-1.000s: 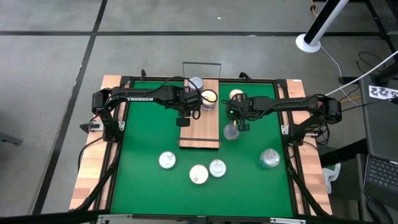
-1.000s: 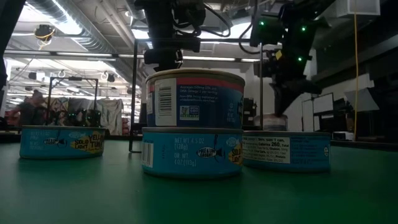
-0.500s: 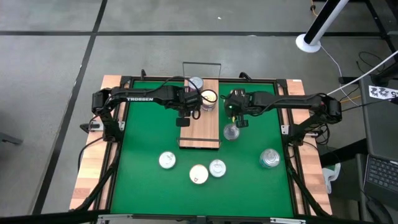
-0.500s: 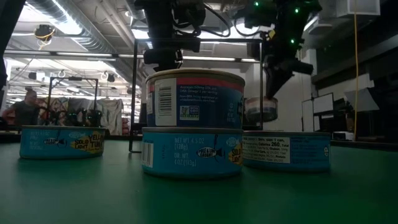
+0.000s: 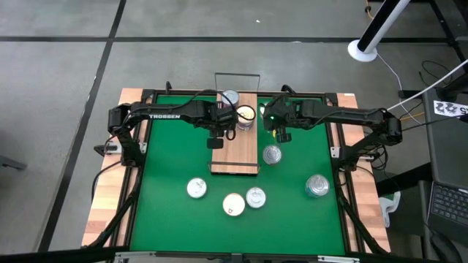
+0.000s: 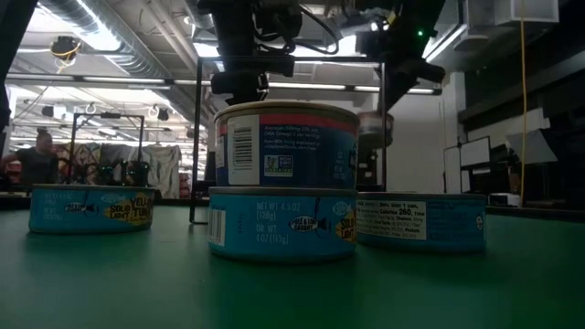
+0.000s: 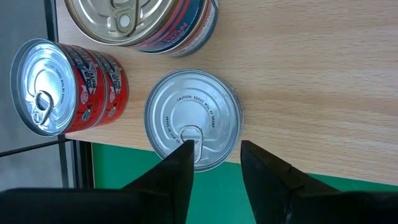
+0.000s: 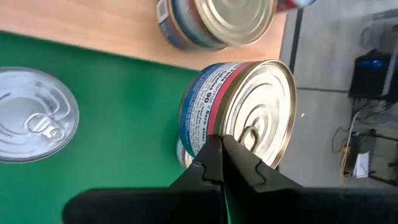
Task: Stack canned seafood by type on shelf
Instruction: Stack the dark blue tuna can on top of the dark blue tuna can on the shelf
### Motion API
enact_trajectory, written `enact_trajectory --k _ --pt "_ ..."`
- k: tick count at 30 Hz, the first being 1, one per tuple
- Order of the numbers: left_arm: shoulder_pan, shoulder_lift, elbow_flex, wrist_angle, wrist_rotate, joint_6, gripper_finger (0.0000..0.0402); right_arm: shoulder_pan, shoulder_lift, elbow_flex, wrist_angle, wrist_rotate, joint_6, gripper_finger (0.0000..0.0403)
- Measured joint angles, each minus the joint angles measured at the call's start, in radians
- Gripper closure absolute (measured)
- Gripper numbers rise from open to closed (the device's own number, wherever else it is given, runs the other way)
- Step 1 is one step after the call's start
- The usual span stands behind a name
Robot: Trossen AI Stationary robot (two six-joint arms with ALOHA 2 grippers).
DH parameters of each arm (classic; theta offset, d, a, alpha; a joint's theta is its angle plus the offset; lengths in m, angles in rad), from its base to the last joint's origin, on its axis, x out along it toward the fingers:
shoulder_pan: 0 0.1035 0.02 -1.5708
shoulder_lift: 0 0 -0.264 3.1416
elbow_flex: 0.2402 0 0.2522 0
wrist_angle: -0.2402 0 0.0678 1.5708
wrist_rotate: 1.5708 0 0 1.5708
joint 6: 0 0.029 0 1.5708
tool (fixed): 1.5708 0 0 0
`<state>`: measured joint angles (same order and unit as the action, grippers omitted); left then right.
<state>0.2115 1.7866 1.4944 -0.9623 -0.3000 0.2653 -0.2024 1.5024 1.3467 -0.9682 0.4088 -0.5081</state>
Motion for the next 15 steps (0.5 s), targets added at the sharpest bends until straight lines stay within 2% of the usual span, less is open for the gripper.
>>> enact_trajectory --k 15 --pt "0.0 -0.001 0.0 0.0 0.0 -0.002 0.0274 0.0 0.0 0.027 0.176 0.0 -0.202 0.0403"
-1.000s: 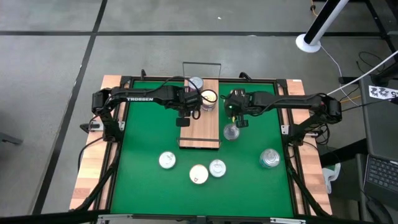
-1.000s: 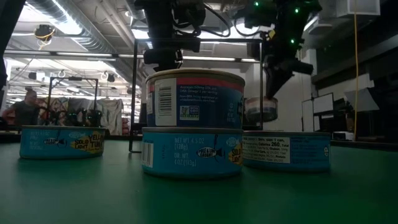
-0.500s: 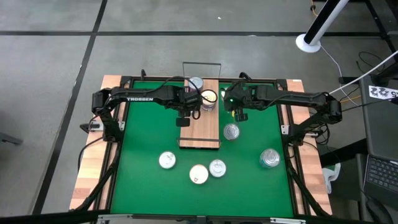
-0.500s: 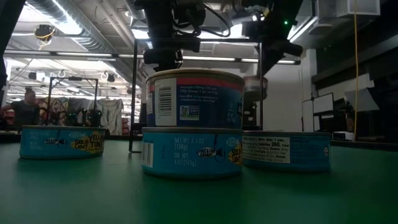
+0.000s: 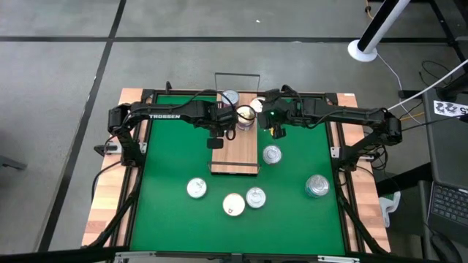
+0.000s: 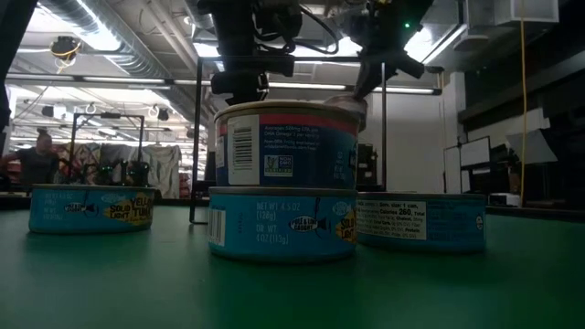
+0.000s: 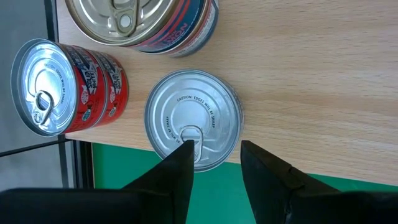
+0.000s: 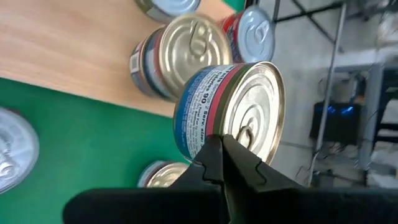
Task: Stack canned seafood by type on shelf
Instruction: Stack the dark blue tuna can on top of the dark blue tuna can on the shelf
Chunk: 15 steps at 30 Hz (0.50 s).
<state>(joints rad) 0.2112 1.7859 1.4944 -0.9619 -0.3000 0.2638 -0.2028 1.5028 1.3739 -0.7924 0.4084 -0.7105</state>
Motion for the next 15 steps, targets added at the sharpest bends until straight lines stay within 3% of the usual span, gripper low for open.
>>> enact_trajectory --k 15 --pt "0.0 0.0 -0.001 0.001 0.0 -0.004 0.0274 0.0 0.071 0.0 0.128 -0.06 -0.146 0.0403"
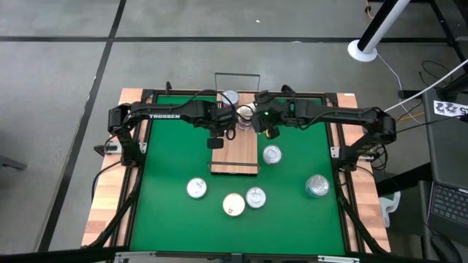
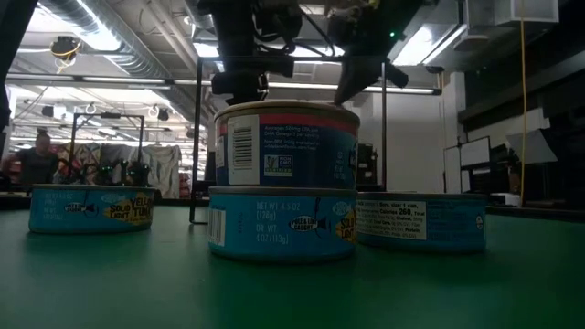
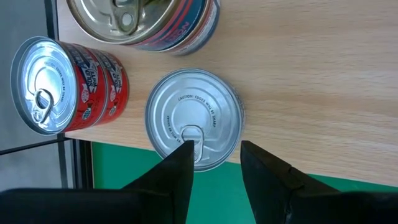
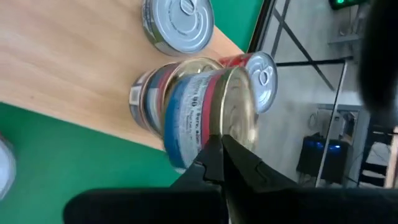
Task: Stack canned seafood by type on shelf
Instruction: Stack the dark blue tuna can on top of the dark blue tuna can on the shelf, then put the light blue tuna can on the shelf
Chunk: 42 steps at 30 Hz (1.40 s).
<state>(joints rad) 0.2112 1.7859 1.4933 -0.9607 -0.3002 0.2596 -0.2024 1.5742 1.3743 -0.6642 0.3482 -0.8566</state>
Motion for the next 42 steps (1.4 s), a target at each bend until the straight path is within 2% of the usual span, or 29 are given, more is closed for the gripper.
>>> enact_trajectory --k 9,20,27,35,42 --pt "0.0 0.0 0.0 0.0 0.0 -0.003 0.0274 -0.001 0.033 0.0 0.039 0.003 -0.037 0.0403" --pt "-0.005 0.0 0.0 -0.009 0.0 -0.003 0.0274 0.0 0.033 0.0 0.032 0.105 -0.039 0.0401" --pt "-0.036 0.0 0.066 -0.157 0.0 -0.044 0.0274 -0.001 0.03 0.0 -0.002 0.2 -0.038 0.0401" --pt "-0.115 -0.009 0.193 -0.399 0.001 -0.201 0.0274 -0.001 -0.039 -0.001 -0.053 0.22 0.016 0.04" --pt "-0.252 -0.067 0.198 -0.503 0.042 -0.456 0.0274 -0.001 -0.13 -0.001 -0.143 0.214 0.122 0.04"
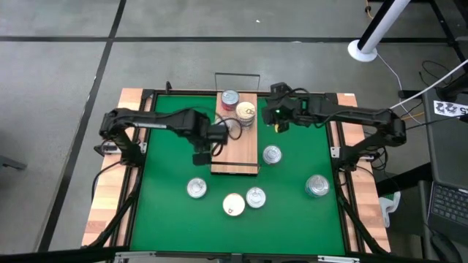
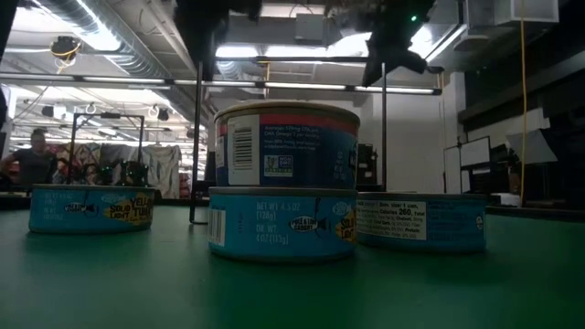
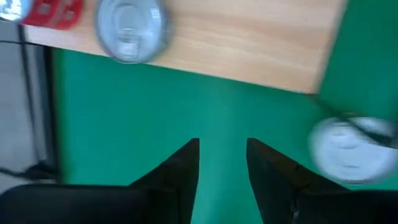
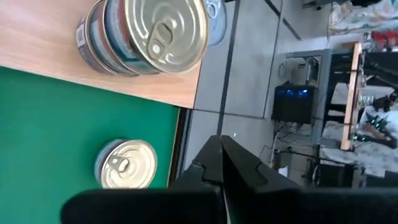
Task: Stack canned seafood by type on shelf
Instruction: Put the light blue tuna can on the shelf
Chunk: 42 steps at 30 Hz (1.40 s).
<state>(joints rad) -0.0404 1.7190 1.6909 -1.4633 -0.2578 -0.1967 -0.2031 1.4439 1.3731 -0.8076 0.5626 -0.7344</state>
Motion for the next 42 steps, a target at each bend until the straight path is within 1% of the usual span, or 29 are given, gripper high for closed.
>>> enact_trajectory --k 8,13,16,19,24,30,35,42 --pt "-0.21 -0.011 0.0 0.025 0.074 -0.339 0.0274 0.0 -0.037 0.0 -0.118 -0.033 0.101 0.04" --pt "-0.336 -0.01 0.0 0.098 0.077 -0.537 0.0274 0.0 -0.039 0.0 -0.173 -0.042 0.109 0.04" --pt "-0.398 0.001 0.0 0.151 0.075 -0.613 0.0274 0.0 -0.039 0.0 -0.188 -0.042 0.109 0.04" --pt "-0.449 0.029 0.0 0.194 0.07 -0.642 0.0274 0.0 -0.039 0.0 -0.208 -0.043 0.109 0.04" --pt "-0.508 0.099 0.0 0.226 0.065 -0.643 0.0274 0.0 -0.039 0.0 -0.248 -0.049 0.109 0.04" --pt "-0.52 0.194 0.0 0.217 0.06 -0.665 0.0273 0.0 -0.039 0.0 -0.267 -0.06 0.11 0.04" --pt "-0.506 0.261 -0.001 0.208 0.071 -0.576 0.0246 0.0 -0.039 0.0 -0.268 -0.062 0.11 0.04" --pt "-0.493 0.321 -0.001 0.153 0.073 -0.563 0.0208 0.0 -0.039 0.0 -0.269 -0.062 0.11 0.04"
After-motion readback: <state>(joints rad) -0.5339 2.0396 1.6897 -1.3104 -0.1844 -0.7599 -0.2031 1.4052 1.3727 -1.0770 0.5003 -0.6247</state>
